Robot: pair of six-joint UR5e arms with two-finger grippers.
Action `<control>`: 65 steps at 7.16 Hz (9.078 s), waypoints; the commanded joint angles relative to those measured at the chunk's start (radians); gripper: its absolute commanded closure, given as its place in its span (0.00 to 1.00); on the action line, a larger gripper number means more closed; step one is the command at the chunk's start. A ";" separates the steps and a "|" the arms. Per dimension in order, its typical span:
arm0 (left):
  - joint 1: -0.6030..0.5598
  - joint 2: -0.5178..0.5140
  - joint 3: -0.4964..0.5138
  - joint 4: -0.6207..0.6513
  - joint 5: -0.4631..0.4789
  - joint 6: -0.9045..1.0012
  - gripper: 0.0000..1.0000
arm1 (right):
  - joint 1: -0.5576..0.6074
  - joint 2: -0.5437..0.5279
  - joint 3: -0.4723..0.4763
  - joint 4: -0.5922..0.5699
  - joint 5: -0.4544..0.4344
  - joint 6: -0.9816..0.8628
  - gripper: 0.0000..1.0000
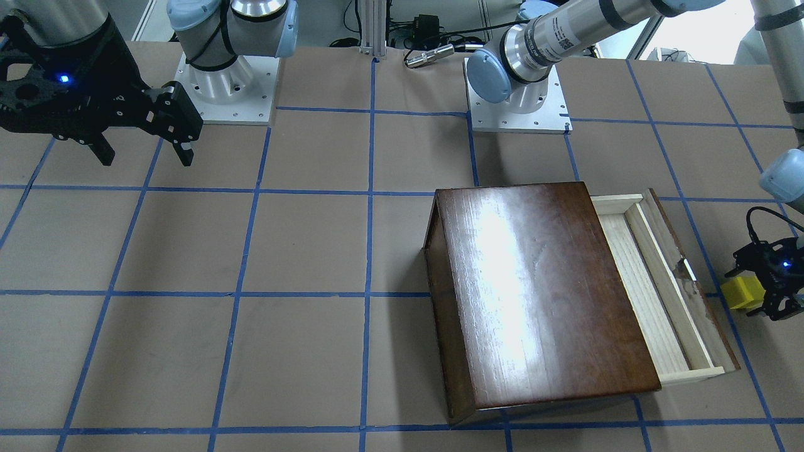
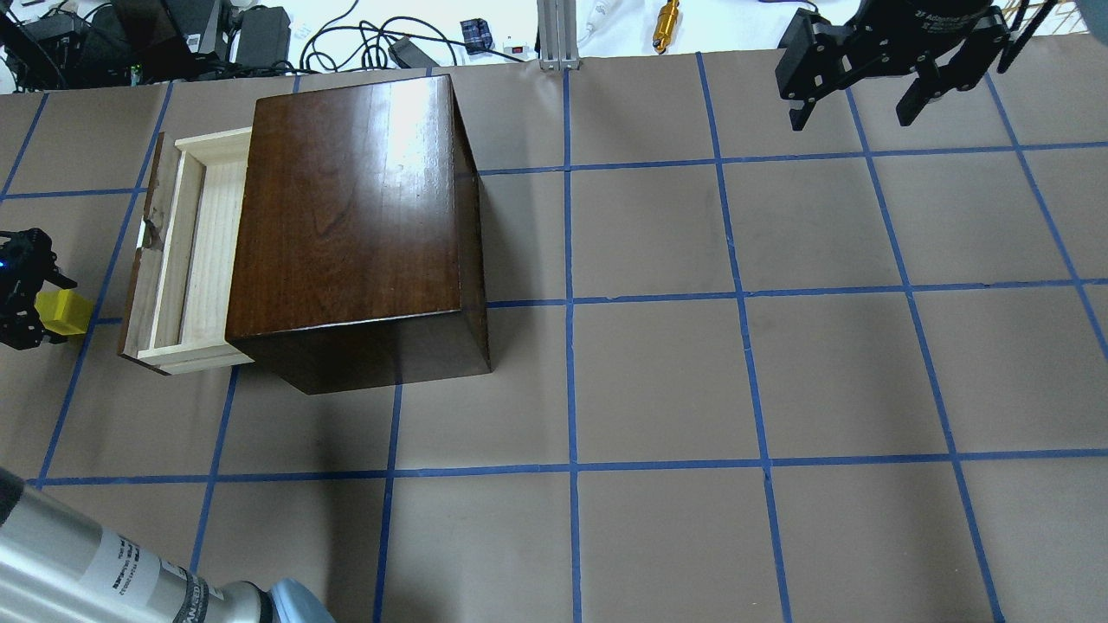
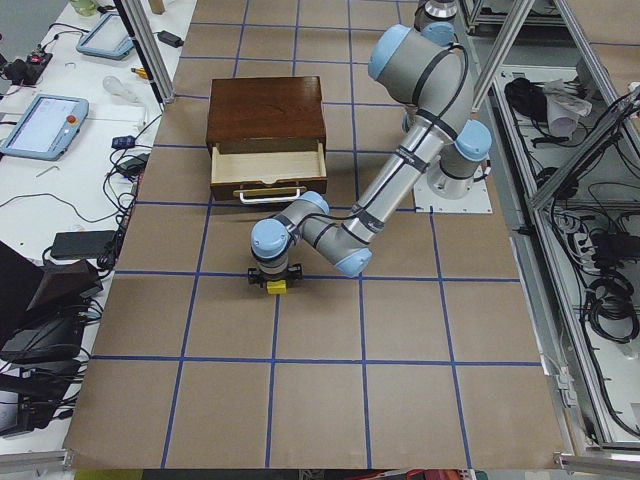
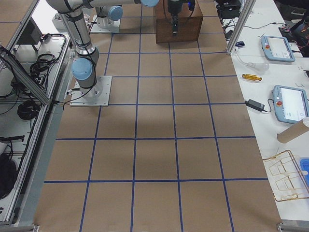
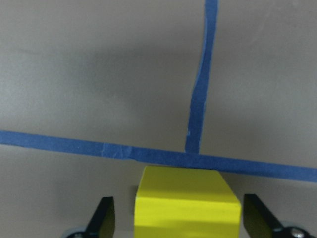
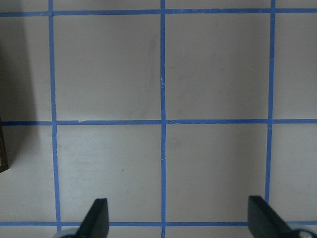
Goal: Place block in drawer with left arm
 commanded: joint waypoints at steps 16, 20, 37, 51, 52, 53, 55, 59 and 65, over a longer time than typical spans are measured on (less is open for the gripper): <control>-0.304 0.373 0.106 -0.479 0.038 -0.267 0.99 | 0.000 0.000 0.000 0.000 0.001 0.002 0.00; -0.427 0.329 0.078 -0.422 0.040 -0.433 0.99 | 0.000 -0.001 0.000 0.000 0.001 0.002 0.00; -0.420 0.394 0.111 -0.464 -0.046 -0.581 0.19 | -0.001 0.001 0.000 0.000 -0.001 0.000 0.00; -0.820 0.582 0.127 -0.681 0.067 -2.186 0.05 | -0.001 -0.001 0.000 0.000 0.001 0.000 0.00; -0.819 0.589 0.121 -0.677 0.067 -2.225 0.05 | 0.000 0.000 0.000 0.000 0.001 0.000 0.00; -0.805 0.589 0.121 -0.680 0.067 -2.225 0.05 | 0.000 -0.001 0.000 0.000 0.001 0.000 0.00; -0.803 0.589 0.121 -0.680 0.067 -2.219 0.05 | 0.000 -0.001 0.000 0.000 -0.001 0.000 0.00; -0.800 0.586 0.126 -0.672 0.064 -2.217 0.05 | -0.001 -0.001 0.000 0.000 0.001 0.000 0.00; -0.802 0.585 0.124 -0.670 0.063 -2.217 0.05 | 0.000 -0.001 0.000 0.000 -0.001 0.000 0.00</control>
